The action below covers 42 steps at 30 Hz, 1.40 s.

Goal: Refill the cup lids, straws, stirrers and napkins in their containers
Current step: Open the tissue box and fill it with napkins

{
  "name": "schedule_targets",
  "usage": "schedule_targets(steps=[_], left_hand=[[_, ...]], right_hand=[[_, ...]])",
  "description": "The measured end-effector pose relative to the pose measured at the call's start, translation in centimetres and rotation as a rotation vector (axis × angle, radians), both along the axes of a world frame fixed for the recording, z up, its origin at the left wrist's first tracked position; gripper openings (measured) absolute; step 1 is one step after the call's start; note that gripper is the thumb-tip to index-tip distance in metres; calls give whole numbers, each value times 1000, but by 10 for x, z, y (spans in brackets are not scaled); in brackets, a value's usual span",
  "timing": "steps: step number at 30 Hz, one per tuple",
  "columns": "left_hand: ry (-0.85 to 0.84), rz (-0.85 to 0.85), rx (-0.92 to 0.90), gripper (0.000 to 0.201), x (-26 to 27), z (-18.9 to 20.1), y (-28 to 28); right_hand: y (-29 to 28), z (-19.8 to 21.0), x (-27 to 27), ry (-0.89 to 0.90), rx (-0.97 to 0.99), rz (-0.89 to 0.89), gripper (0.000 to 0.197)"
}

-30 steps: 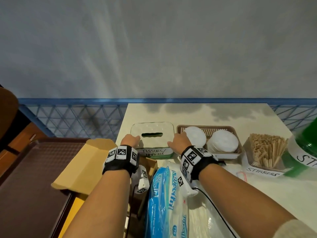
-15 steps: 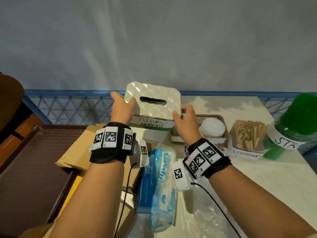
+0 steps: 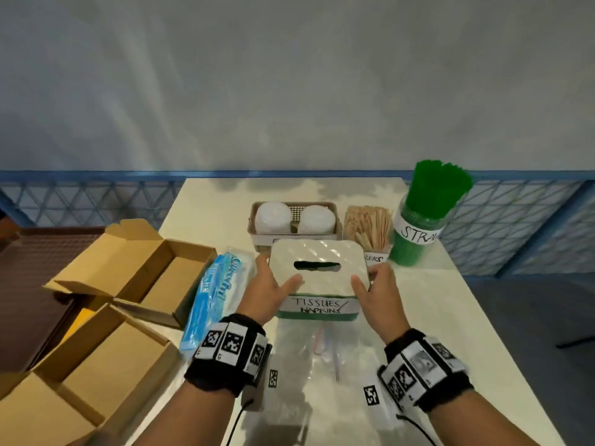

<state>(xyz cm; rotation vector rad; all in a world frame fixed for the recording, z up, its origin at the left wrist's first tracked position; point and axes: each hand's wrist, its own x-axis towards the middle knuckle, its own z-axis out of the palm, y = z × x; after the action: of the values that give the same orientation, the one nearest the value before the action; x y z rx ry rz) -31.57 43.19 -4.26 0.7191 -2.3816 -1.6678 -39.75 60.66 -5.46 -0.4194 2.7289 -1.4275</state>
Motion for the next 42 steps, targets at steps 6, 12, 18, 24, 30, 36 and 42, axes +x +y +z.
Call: schedule_targets(steps=[6,12,18,24,30,36,42], left_hand=[[-117,-181,-195,92,10,-30,11],[-256,-250,-321,133,7,-27,-14],[-158,-395,-171,128,4,-30,-30],[-106,-367,-27,135,-9,-54,-31],[-40,-364,-55,135,-18,-77,-38],[22,-371,-52,126,-26,-81,-42],[9,-402,-59,129,-26,-83,-44]], right_hand=[[10,-31,-3,-188,203,103,49],[-18,-21,6,222,267,301,37],[-50,-31,8,106,620,418,26],[-55,-37,-3,-26,485,414,20],[-57,-43,-9,-43,420,382,34],[-57,-42,-11,-102,317,350,33],[-58,-41,-10,-72,372,355,32]])
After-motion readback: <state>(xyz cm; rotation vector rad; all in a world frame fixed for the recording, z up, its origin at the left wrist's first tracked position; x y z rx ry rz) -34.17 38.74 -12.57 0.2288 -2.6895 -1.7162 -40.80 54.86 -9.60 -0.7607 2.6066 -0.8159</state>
